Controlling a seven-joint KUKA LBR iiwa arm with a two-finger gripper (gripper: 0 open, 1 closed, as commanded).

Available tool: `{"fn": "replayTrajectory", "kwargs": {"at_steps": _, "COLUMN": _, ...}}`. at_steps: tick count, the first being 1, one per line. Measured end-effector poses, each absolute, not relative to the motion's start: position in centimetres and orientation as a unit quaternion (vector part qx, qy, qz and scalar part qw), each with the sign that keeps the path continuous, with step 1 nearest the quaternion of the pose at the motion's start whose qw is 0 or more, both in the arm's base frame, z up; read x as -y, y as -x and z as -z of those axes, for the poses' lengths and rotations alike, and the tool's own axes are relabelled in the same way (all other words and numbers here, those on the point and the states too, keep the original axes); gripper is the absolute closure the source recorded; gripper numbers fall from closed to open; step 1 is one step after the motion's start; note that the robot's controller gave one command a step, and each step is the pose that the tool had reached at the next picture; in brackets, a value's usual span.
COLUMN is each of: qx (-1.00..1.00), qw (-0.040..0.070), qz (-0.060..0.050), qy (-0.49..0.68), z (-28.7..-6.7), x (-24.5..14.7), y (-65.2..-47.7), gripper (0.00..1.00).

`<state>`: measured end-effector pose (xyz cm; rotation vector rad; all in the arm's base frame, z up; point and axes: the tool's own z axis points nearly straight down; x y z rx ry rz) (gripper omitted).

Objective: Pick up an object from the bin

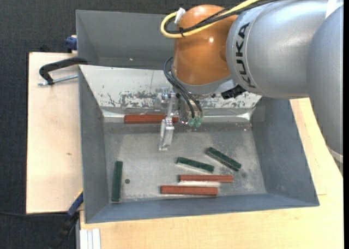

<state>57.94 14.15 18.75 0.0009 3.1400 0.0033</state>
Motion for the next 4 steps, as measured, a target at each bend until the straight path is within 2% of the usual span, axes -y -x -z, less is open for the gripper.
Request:
{"fn": "replayTrajectory", "kwargs": {"at_steps": 1, "qx": -1.0, "qw": 0.001, "qz": -0.001, "qy": 0.0, "z": -18.8, "x": -14.1, "y": -57.9, "gripper": 0.0}}
{"fn": "replayTrajectory", "kwargs": {"at_steps": 2, "qx": -1.0, "qw": 0.001, "qz": -0.002, "qy": -0.02, "z": -18.0, "x": -9.5, "y": -56.5, "gripper": 0.0}}
{"fn": "replayTrajectory", "kwargs": {"at_steps": 3, "qx": -0.988, "qw": 0.0, "qz": -0.001, "qy": 0.153, "z": -13.1, "x": -6.6, "y": -55.0, "gripper": 0.0}}
{"fn": "replayTrajectory", "kwargs": {"at_steps": 4, "qx": -0.992, "qw": 0.0, "qz": 0.0, "qy": 0.125, "z": -11.5, "x": -4.5, "y": -54.4, "gripper": 0.0}}
